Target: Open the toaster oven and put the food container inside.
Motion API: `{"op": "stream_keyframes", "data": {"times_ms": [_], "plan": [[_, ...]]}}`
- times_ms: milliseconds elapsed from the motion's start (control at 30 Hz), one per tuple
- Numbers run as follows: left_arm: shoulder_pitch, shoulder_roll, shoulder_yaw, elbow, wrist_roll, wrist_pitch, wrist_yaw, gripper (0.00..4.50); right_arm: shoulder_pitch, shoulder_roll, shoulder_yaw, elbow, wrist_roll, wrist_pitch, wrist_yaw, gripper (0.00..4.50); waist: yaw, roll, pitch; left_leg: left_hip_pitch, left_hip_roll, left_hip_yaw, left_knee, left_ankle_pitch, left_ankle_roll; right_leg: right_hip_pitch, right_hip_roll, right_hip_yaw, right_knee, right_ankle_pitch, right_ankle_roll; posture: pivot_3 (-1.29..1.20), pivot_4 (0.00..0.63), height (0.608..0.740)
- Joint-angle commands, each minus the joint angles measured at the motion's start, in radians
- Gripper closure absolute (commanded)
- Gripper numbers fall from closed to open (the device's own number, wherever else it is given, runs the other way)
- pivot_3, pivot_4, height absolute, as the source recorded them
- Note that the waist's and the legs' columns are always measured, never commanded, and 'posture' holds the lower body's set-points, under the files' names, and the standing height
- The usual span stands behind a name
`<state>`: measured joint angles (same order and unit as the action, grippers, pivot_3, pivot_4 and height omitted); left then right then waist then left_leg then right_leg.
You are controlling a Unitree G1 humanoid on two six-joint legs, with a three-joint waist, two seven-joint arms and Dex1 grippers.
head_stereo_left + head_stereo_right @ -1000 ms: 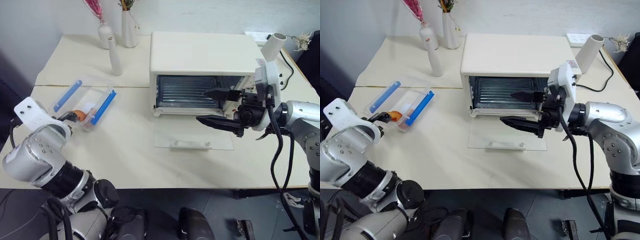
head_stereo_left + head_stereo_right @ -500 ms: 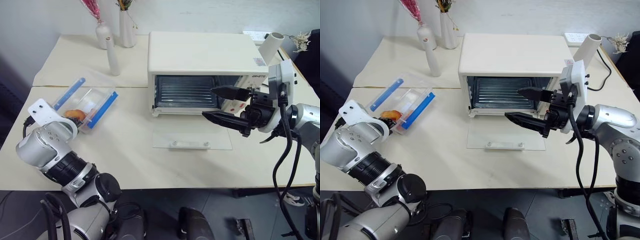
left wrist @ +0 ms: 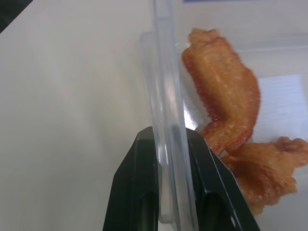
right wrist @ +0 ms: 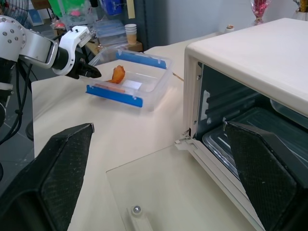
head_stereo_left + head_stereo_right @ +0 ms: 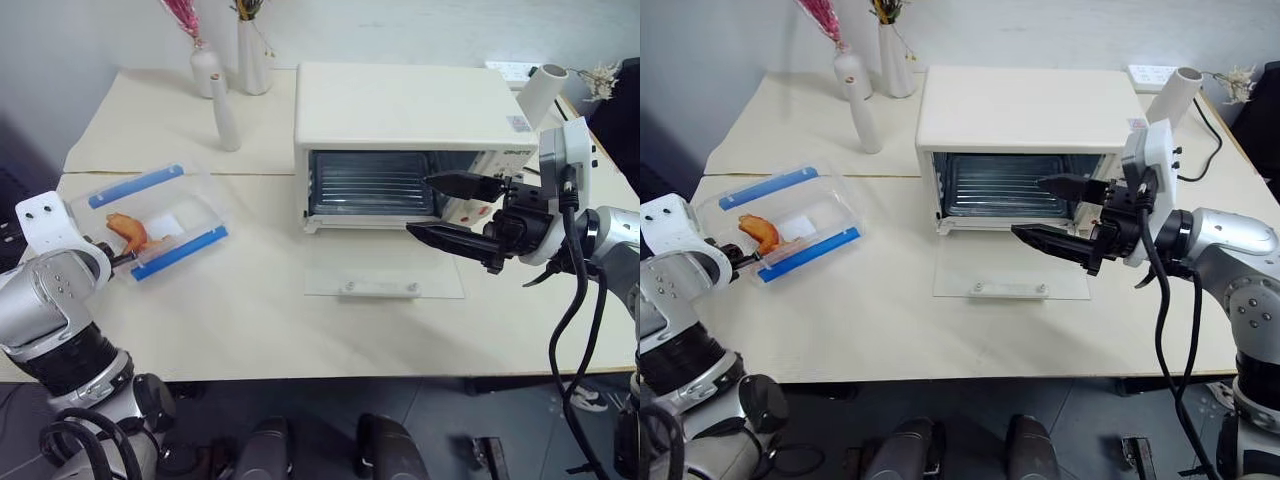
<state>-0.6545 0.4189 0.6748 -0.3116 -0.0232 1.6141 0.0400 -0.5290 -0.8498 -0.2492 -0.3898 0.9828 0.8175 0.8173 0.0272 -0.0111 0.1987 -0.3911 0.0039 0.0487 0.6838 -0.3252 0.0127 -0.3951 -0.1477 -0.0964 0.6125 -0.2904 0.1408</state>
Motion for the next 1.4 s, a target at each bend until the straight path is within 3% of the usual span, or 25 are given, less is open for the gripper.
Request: {"op": "stream_keyframes", "data": {"times_ms": [33, 200, 367, 500, 667, 900, 1133, 1400], "plan": [[-0.011, 0.007, 0.019, -0.014, 0.006, 0.0, -0.011, 4.2, -0.03, 0.002, -0.029, -0.003, 0.016, -0.004, -0.015, 0.0, 0.0, -0.001, 0.0, 0.0, 0.0, 0.0, 0.0, 0.0, 0.0, 0.0, 0.0, 0.0, 0.0, 0.0, 0.0, 0.0, 0.15, 0.74], [-0.006, -0.019, 0.023, -0.023, -0.024, 0.0, -0.048, 4.23, -0.04, 0.004, -0.019, 0.015, 0.007, -0.01, -0.011, 0.0, 0.0, -0.002, -0.001, 0.0, 0.0, 0.0, 0.0, 0.0, 0.0, 0.0, 0.0, 0.0, 0.0, 0.0, 0.0, 0.0, 0.15, 0.74], [0.07, 0.026, -0.039, -0.039, -0.161, 0.0, -0.148, 4.23, -0.025, -0.018, -0.025, 0.036, -0.014, -0.017, 0.016, 0.0, 0.0, -0.002, -0.001, 0.0, 0.0, 0.0, 0.0, 0.0, 0.0, 0.0, 0.0, 0.0, 0.0, 0.0, 0.0, 0.0, 0.15, 0.74], [0.142, 0.162, -0.109, -0.055, -0.416, 0.0, -0.233, 4.23, 0.045, -0.068, -0.062, 0.035, -0.038, -0.015, 0.054, 0.0, 0.0, -0.002, -0.001, 0.0, 0.001, -0.001, 0.0, 0.0, 0.0, 0.001, -0.001, 0.0, 0.0, 0.0, 0.0, 0.0, 0.15, 0.74], [0.117, 0.321, -0.163, 0.02, -0.746, 0.0, -0.157, 4.23, 0.164, -0.111, -0.127, 0.026, -0.056, -0.021, 0.075, 0.0, -0.003, -0.002, 0.0, 0.0, 0.005, -0.001, 0.0, 0.0, 0.0, 0.001, -0.001, 0.0, -0.001, 0.0, 0.0, 0.0, 0.15, 0.74], [-0.118, 0.298, -0.356, 0.207, -1.123, 0.0, 0.094, 4.23, 0.282, -0.094, -0.201, -0.013, -0.074, -0.032, 0.048, 0.0, 0.0, -0.002, -0.001, 0.001, 0.004, -0.001, 0.0, 0.0, 0.001, 0.002, -0.001, 0.001, 0.0, 0.0, 0.0, 0.0, 0.15, 0.74], [-0.321, 0.211, -0.607, 0.332, -1.173, 0.0, 0.133, 4.23, 0.376, -0.083, -0.302, -0.078, -0.045, -0.014, -0.004, 0.0, -0.001, -0.002, 0.0, 0.001, -0.002, -0.001, -0.001, 0.0, 0.001, 0.001, -0.001, 0.001, 0.0, 0.0, 0.0, 0.0, 0.15, 0.74], [-0.467, 0.109, -0.761, 0.408, -1.042, 0.0, 0.041, 4.23, 0.499, -0.06, -0.415, -0.162, 0.001, 0.0, -0.067, 0.0, 0.006, -0.002, 0.0, 0.001, -0.004, 0.001, -0.001, 0.002, 0.001, 0.002, -0.001, 0.001, -0.001, 0.0, 0.0, 0.0, 0.15, 0.74]]}}
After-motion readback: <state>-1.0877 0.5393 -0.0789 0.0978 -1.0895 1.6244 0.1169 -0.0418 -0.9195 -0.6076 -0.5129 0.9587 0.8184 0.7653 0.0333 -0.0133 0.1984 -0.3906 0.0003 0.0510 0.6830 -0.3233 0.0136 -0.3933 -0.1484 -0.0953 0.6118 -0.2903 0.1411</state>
